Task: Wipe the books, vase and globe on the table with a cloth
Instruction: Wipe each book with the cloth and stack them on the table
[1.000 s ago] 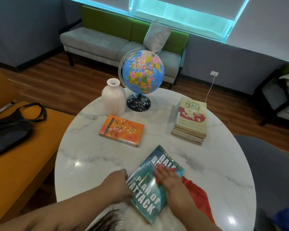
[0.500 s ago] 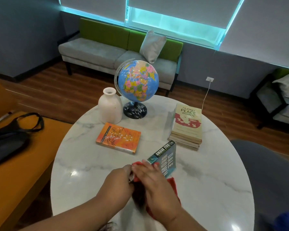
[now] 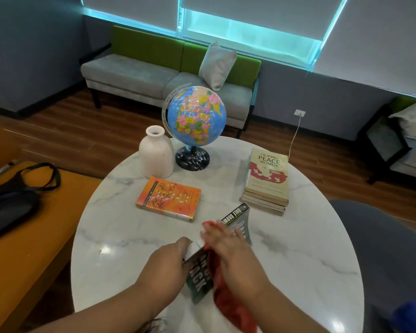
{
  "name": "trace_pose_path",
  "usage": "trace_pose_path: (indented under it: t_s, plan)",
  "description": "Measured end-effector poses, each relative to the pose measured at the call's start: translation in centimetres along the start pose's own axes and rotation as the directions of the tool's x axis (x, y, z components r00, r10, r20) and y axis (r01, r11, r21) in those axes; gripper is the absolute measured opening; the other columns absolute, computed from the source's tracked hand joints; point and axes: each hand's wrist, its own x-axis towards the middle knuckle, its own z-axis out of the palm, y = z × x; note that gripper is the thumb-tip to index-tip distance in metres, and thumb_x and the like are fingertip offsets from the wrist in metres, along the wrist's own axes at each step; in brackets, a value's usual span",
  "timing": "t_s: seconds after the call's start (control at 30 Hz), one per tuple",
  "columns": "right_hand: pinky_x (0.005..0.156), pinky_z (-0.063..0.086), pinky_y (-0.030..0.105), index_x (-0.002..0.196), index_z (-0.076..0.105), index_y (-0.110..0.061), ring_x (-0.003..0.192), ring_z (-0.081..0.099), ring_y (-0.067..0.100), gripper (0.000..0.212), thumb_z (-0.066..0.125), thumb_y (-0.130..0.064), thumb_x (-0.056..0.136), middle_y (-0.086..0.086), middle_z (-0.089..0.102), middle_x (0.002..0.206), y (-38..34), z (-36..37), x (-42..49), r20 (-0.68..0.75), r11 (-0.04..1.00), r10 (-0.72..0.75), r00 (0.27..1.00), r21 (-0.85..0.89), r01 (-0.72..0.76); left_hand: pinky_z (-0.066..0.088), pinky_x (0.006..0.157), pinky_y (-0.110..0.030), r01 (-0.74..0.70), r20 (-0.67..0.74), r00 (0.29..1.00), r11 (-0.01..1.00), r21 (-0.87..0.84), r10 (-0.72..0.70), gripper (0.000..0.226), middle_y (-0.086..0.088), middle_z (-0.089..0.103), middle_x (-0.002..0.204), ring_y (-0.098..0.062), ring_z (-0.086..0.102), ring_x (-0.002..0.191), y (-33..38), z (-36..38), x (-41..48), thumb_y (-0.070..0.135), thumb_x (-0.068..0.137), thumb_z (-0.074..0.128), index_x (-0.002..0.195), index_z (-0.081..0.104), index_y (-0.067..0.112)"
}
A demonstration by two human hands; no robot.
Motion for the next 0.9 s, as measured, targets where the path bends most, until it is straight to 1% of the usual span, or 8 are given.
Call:
trace_pose_path:
  t_s: [0.13, 0.2, 0.4, 0.53, 0.63, 0.77, 0.83, 0.9]
  plan:
    - [0.121, 0.012, 0.043, 0.144, 0.042, -0.028, 0.145, 0.011, 0.004, 0.064, 0.036, 0.005, 0.090, -0.017, 0.024, 0.153, 4.5, -2.6, 2.4, -0.049, 0.956, 0.290, 0.956, -0.034, -0.292, 0.050, 0.073, -0.023, 0.000, 0.010, 1.000, 1.000, -0.006, 0.000, 0.023, 0.005, 0.066, 0.111, -0.011, 0.061, 0.091, 0.1, -0.1, 0.0, 0.031, 0.096, 0.049, 0.119, 0.049, 0.027]
    - [0.121, 0.014, 0.042, 0.145, 0.041, -0.027, 0.148, 0.012, 0.009, 0.062, 0.036, 0.006, 0.092, -0.014, 0.024, 0.155, 4.9, -2.9, 2.7, -0.094, 0.932, 0.360, 0.928, -0.011, -0.363, 0.045, 0.067, -0.018, -0.005, 0.005, 1.000, 1.000, -0.012, 0.005, 0.023, 0.005, 0.066, 0.111, -0.009, 0.057, 0.084, 0.2, -0.1, -0.1, 0.031, 0.096, 0.048, 0.119, 0.048, 0.027]
    - [0.122, -0.001, 0.032, 0.148, 0.034, -0.026, 0.145, 0.002, 0.006, 0.069, 0.013, -0.030, 0.082, -0.014, 0.018, 0.156, 0.7, -1.0, 0.8, 0.068, 0.993, 0.117, 0.991, -0.033, -0.115, 0.045, 0.068, -0.018, -0.002, 0.002, 1.000, 1.000, -0.023, 0.002, 0.021, 0.005, 0.066, 0.107, -0.009, 0.053, 0.081, 0.3, -0.4, 0.0, 0.029, 0.095, 0.049, 0.116, 0.050, 0.025]
    - [0.120, 0.020, 0.034, 0.146, 0.032, -0.034, 0.146, 0.020, 0.011, 0.061, 0.037, 0.000, 0.096, -0.020, 0.024, 0.152, 3.4, -2.4, 0.3, -0.120, 0.942, 0.333, 0.935, 0.086, -0.325, 0.053, 0.074, -0.024, 0.051, 0.030, 0.998, 0.994, -0.097, -0.048, 0.019, 0.007, 0.066, 0.109, -0.011, 0.061, 0.090, 0.4, -0.7, -0.1, 0.030, 0.094, 0.055, 0.112, 0.051, 0.028]
    - [0.100, 0.038, 0.011, 0.137, 0.051, -0.029, 0.118, 0.051, 0.008, 0.044, 0.038, -0.008, 0.101, -0.006, 0.052, 0.139, 3.9, -4.8, -0.1, -0.132, 0.752, 0.620, 0.773, 0.382, -0.538, 0.056, 0.075, -0.026, 0.109, 0.043, 0.994, 0.971, -0.215, -0.102, 0.016, 0.011, 0.068, 0.103, -0.007, 0.063, 0.089, 0.1, -1.2, -0.2, 0.026, 0.090, 0.062, 0.103, 0.055, 0.033]
    - [0.070, 0.044, 0.020, 0.124, 0.060, -0.026, 0.090, 0.059, 0.008, 0.028, 0.041, -0.022, 0.103, -0.001, 0.062, 0.112, 4.1, -6.8, -1.5, 0.058, 0.379, 0.832, 0.552, 0.667, -0.641, 0.050, 0.066, -0.017, 0.098, -0.004, 0.994, 0.924, -0.368, -0.107, 0.017, 0.014, 0.069, 0.085, 0.000, 0.063, 0.079, 0.0, -2.5, 0.1, 0.019, 0.086, 0.068, 0.090, 0.058, 0.032]
    - [0.068, 0.043, 0.026, 0.119, 0.061, -0.030, 0.092, 0.058, 0.013, 0.030, 0.046, -0.044, 0.099, 0.001, 0.063, 0.104, 3.9, -7.3, -1.8, 0.188, 0.298, 0.829, 0.527, 0.649, -0.700, 0.052, 0.069, -0.021, 0.092, -0.019, 0.993, 0.867, -0.489, -0.116, 0.021, 0.012, 0.071, 0.080, 0.001, 0.065, 0.077, 0.5, -3.2, 0.7, 0.012, 0.084, 0.071, 0.088, 0.062, 0.031]
    - [0.069, 0.046, 0.023, 0.113, 0.064, -0.028, 0.096, 0.060, 0.010, 0.031, 0.052, -0.050, 0.093, -0.001, 0.067, 0.104, 3.9, -7.4, -1.7, 0.266, 0.277, 0.786, 0.558, 0.655, -0.703, 0.058, 0.076, -0.033, 0.090, -0.013, 0.992, 0.787, -0.610, -0.124, 0.024, 0.007, 0.073, 0.085, -0.008, 0.068, 0.082, 1.4, -3.4, 1.8, 0.007, 0.083, 0.071, 0.094, 0.066, 0.028]
